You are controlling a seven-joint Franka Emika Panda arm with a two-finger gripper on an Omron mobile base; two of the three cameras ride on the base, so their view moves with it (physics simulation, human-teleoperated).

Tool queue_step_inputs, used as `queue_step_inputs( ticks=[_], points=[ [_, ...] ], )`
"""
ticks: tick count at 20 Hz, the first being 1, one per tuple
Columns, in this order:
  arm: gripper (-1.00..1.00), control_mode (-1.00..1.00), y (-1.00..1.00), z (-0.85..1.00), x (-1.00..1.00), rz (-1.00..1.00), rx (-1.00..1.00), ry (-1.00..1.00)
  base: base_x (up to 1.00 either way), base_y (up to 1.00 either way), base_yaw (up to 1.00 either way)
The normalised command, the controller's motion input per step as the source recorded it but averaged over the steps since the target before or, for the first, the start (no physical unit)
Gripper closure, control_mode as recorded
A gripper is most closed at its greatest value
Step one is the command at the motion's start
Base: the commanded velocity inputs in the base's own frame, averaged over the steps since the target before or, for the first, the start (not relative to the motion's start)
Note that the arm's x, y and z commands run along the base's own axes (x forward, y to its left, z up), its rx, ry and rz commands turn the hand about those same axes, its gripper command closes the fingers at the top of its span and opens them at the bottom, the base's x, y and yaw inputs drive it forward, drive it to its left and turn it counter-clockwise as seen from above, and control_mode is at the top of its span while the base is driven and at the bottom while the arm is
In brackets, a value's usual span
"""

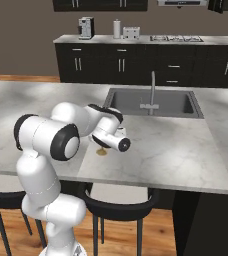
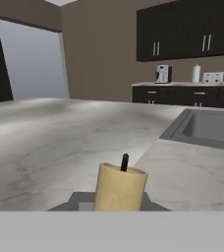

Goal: Get the candle and the beer from the cabinet and move them to the dining counter.

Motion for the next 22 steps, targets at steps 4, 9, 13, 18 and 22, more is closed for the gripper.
queue_step_inputs(
  ticks=[4, 9, 13, 18, 22],
  points=[
    [1.0, -1.0, 0.0, 0.0, 0.0, 0.0, -0.02, -0.1, 0.0, 0.0, 0.0],
    [1.0, -1.0, 0.02, 0.0, 0.0, 0.0, -0.03, -0.09, 0.0, 0.0, 0.0],
    [1.0, -1.0, 0.03, 0.0, 0.0, 0.0, 0.0, 0.0, 0.0, 0.0, 0.0],
    [-1.0, -1.0, 0.02, 0.0, 0.0, 0.0, 0.0, 0.0, 0.0, 0.0, 0.0],
    [-1.0, -1.0, 0.0, 0.0, 0.0, 0.0, 0.0, 0.0, 0.0, 0.0, 0.0]
  ],
)
